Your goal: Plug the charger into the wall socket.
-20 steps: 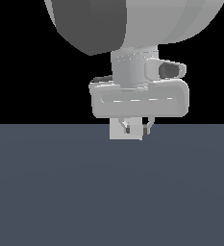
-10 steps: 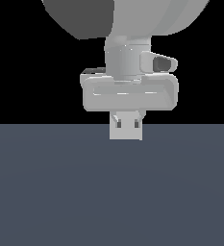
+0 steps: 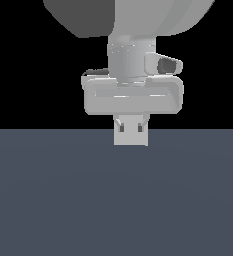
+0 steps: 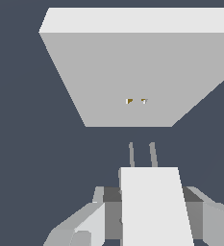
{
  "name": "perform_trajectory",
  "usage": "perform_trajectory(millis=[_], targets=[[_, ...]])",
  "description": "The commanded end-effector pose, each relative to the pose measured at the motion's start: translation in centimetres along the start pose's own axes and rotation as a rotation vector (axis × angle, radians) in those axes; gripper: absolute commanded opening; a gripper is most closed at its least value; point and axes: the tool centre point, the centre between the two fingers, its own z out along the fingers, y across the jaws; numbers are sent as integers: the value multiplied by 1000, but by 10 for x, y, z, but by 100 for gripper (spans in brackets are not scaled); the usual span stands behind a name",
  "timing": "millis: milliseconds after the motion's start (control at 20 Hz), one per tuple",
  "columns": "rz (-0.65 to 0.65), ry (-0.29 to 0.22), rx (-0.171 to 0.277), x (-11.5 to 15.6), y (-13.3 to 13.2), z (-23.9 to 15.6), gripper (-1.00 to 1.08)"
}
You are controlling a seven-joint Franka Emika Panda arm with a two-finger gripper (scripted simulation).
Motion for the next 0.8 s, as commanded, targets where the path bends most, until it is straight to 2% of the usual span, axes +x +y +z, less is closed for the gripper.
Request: perform_trajectory(millis=[0,300,750], targets=[[-1,0,0,0,0,0,-100],[1,0,1,9,0,4,-100],[1,0,2,38,0,17,-100]])
